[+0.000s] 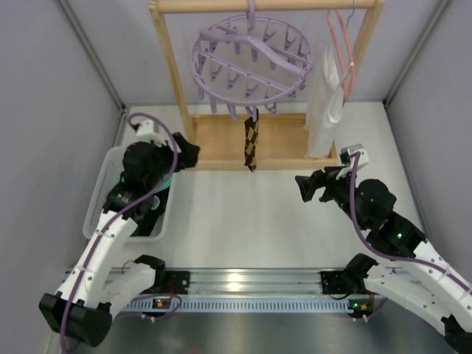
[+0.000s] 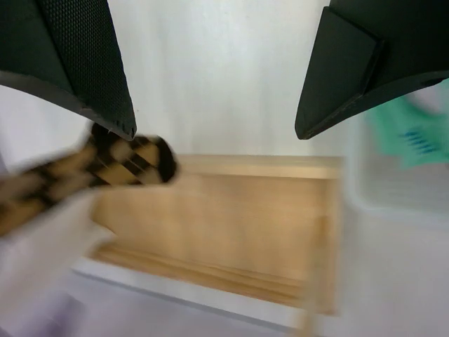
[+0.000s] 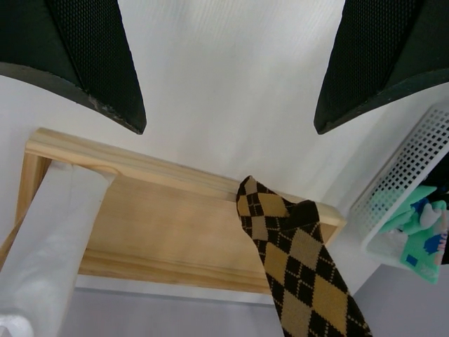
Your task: Remove the socks clipped to the hanger
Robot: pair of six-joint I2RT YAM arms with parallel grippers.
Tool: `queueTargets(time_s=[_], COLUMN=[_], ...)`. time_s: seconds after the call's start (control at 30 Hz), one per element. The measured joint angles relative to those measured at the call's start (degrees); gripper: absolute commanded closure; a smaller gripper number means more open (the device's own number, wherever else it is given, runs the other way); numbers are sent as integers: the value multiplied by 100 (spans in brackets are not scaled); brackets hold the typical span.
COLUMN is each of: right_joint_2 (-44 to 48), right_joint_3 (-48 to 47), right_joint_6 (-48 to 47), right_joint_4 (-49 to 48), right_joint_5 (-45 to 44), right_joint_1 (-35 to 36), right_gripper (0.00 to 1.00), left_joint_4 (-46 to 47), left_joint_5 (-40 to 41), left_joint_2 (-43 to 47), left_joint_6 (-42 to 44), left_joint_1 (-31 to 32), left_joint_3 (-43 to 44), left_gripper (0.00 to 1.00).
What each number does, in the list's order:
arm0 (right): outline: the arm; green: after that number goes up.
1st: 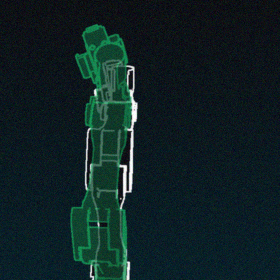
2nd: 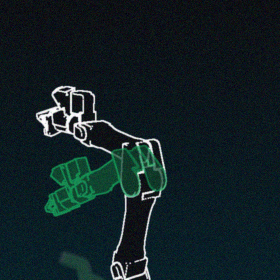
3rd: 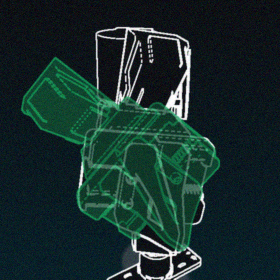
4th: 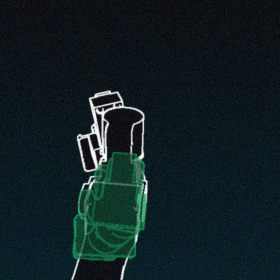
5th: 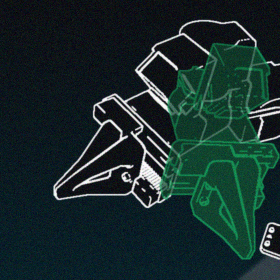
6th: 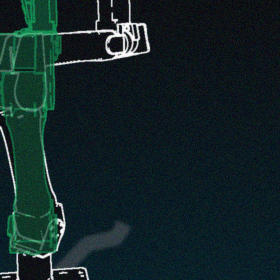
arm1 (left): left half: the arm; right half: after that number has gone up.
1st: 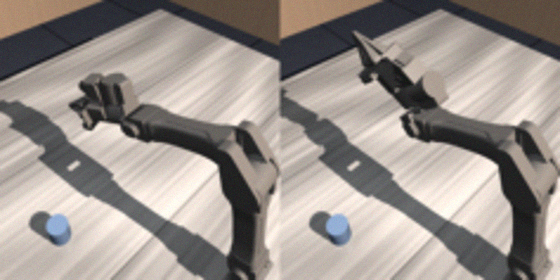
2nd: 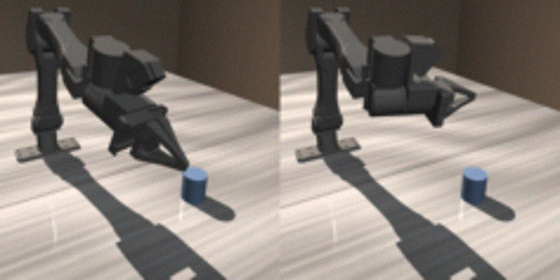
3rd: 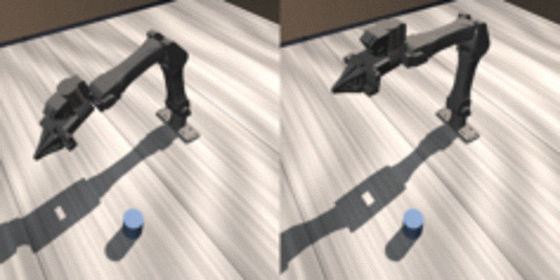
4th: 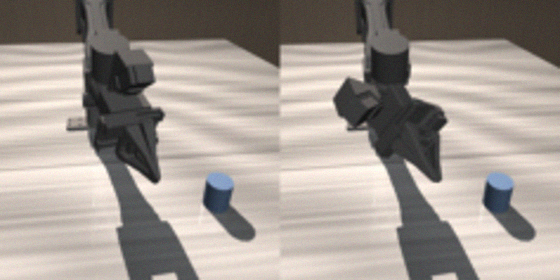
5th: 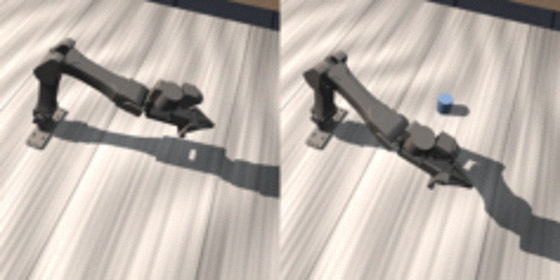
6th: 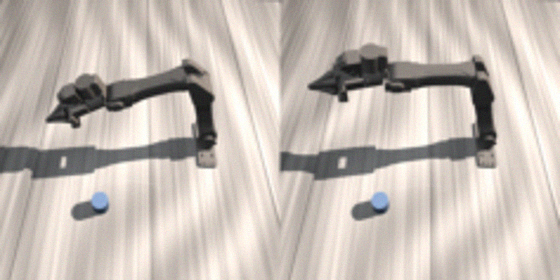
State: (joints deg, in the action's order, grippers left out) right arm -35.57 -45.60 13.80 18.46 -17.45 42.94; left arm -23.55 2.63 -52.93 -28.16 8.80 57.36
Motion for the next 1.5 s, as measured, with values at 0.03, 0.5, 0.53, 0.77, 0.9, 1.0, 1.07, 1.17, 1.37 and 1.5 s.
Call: queueTargets(time_s=[0.03,0.5,0.53,0.77,0.9,1.0,1.07,1.17,1.37,1.5], right_joint_2=[146,999,1016,1010,905,645,315,-258,-1668,-2614], right_joint_3=[85,297,297,297,258,28,-365,-1196,-3556,-5016], right_joint_6=[4,39,39,42,125,208,291,339,90,-243], right_joint_4=[-9,7,4,-2,-48,-46,-22,15,398,1021], right_joint_5=[61,1158,1191,1327,1145,892,686,407,-39,-136], right_joint_1=[0,0,0,0,0,0,0,0,0,0], right_gripper=[1,0,1,1,1,1,1,1,4,13], left_joint_4=[498,4852,5007,5499,5661,5683,5694,5779,5939,5954], left_joint_5=[-105,-778,-787,-813,-243,560,1364,2437,4496,5388], left_joint_2=[90,-1716,-1945,-3051,-3077,-3097,-3195,-3585,-4697,-5421], left_joint_6=[157,1530,1587,1753,1897,2087,2326,2732,3683,4310], left_joint_1=[651,2686,2688,2695,2957,3499,4072,4839,5576,5783], left_joint_3=[-282,-1687,-1609,-973,-955,-892,-710,-227,960,1685], left_gripper=[2,2,3,89,100,100,100,100,100,100])
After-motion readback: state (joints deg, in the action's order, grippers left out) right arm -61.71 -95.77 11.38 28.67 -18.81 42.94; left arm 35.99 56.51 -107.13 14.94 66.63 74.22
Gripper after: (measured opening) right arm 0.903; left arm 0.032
